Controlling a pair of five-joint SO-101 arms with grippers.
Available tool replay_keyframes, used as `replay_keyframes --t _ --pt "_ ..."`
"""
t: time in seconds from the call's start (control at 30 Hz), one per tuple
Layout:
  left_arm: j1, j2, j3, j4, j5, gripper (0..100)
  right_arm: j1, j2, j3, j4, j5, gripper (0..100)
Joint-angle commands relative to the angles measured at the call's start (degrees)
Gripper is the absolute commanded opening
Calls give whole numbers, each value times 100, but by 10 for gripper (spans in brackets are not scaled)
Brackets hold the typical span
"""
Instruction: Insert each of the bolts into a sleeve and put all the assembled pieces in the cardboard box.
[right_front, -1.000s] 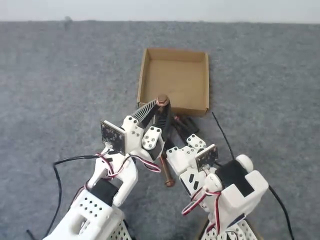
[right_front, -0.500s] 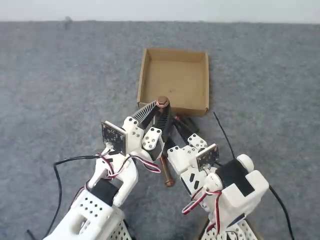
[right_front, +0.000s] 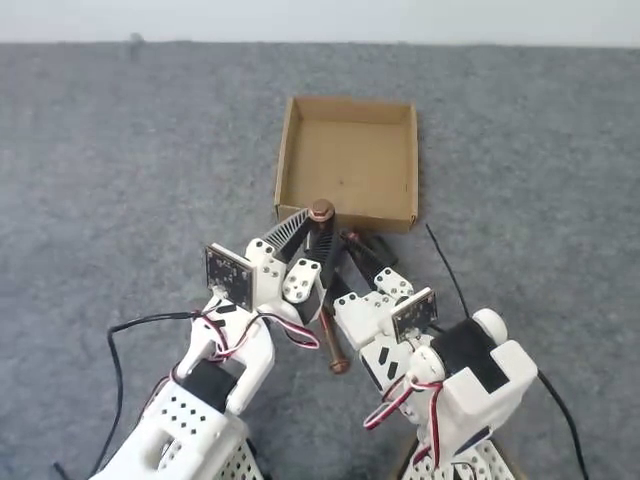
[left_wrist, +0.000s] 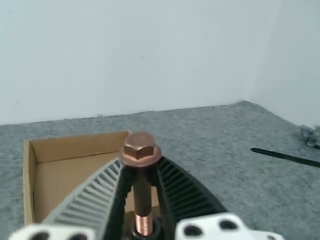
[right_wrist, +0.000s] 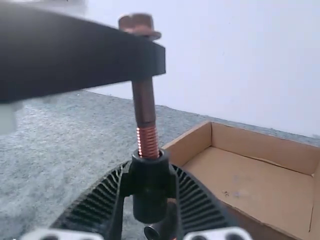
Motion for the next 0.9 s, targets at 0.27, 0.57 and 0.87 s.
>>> replay_keyframes --t 0.27,0.57,0.87 --pt "-88 -105 75 -9 -35 13 66 -13 123 -31 132 6" --pt "-88 -105 347 369 -369 13 66 -31 123 -31 132 6" --pt "-79 -105 347 633 -369 13 75 -31 123 -31 132 6"
